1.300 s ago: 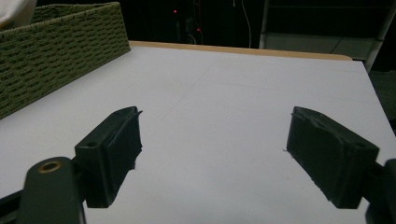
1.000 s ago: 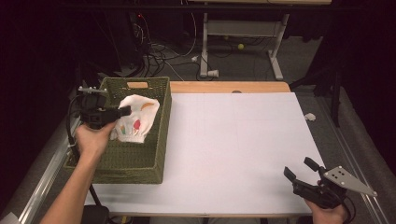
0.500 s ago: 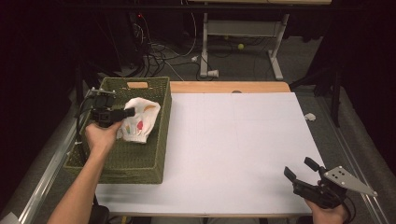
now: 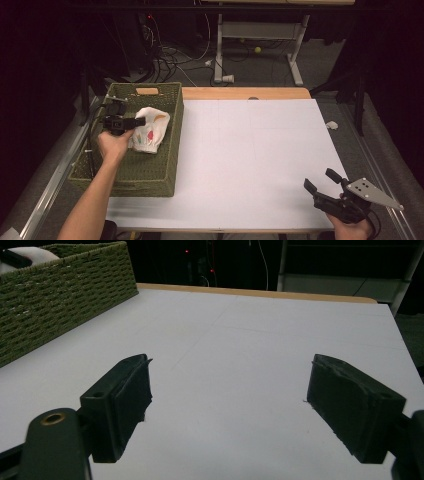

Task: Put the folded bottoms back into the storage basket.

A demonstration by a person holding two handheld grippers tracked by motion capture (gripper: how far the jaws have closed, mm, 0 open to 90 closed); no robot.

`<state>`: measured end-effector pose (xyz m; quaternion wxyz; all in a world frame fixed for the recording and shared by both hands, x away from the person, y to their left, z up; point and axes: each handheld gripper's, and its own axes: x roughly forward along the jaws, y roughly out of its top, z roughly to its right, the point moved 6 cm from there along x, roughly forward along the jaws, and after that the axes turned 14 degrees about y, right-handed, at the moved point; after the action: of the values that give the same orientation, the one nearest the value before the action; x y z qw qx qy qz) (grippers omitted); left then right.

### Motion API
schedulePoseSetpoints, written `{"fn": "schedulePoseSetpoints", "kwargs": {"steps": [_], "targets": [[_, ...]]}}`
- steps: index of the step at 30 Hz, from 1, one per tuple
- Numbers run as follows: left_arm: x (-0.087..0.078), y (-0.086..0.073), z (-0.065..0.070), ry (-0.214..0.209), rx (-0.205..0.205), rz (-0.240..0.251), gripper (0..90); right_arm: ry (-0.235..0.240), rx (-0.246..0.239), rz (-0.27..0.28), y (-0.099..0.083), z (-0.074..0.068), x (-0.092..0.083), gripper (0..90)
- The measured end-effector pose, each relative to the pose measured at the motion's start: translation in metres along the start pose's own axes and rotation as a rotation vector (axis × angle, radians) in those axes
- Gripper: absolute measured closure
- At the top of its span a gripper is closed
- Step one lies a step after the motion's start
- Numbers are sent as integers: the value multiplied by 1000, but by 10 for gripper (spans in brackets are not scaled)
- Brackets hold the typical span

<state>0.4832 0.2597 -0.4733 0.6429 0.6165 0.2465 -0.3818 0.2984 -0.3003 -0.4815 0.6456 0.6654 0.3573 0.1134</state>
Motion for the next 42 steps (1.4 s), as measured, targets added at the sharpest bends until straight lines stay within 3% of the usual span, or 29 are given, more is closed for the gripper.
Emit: {"fn": "schedulePoseSetpoints", "kwargs": {"steps": [16,19,22,32,42], "targets": [[21,-1,-19,68,-63,-53,748,0,7,1,0,1,0,185],[22,-1,-21,88,-65,-56,689,2,4,0,0,1,0,185],[22,-1,-22,106,-62,-60,581,2,3,0,0,1,0,185],[11,3,-19,143,-21,-20,414,2,1,1,0,1,0,185],[-6,7,-11,133,17,38,365,1,-1,2,0,0,0,185]]}}
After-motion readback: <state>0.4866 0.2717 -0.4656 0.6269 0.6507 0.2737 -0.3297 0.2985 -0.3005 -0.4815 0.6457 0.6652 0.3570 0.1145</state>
